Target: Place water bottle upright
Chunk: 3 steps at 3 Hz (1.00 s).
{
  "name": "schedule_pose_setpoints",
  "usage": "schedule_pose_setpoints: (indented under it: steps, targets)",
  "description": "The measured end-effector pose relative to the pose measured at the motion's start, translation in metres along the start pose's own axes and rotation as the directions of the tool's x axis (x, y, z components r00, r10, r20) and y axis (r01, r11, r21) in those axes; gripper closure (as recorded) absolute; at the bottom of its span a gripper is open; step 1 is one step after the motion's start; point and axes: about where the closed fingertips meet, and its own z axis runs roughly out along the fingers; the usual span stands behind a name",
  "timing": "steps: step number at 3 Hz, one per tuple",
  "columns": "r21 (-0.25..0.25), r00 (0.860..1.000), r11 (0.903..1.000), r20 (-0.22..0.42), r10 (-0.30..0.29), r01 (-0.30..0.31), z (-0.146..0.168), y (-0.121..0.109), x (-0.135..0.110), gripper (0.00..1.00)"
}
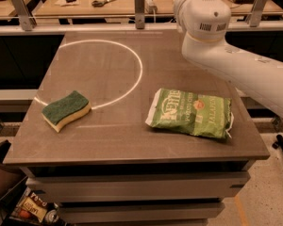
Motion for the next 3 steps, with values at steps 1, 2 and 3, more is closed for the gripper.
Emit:
schedule_pose_setpoints:
  steps: [1,2,3]
  targets:
    - [-0.009,0.997,0.9973,-0.005,0.072,-0.072,0.007,0.006,0.017,1.00]
    - [-0.010,0.991,0.9906,-0.015,0.136,-0.136,0.012,0.016,0.032,1.00]
    - [-0.009,0.981,0.9811,-0.022,0.193,-0.193,0.015,0.024,0.043,1.00]
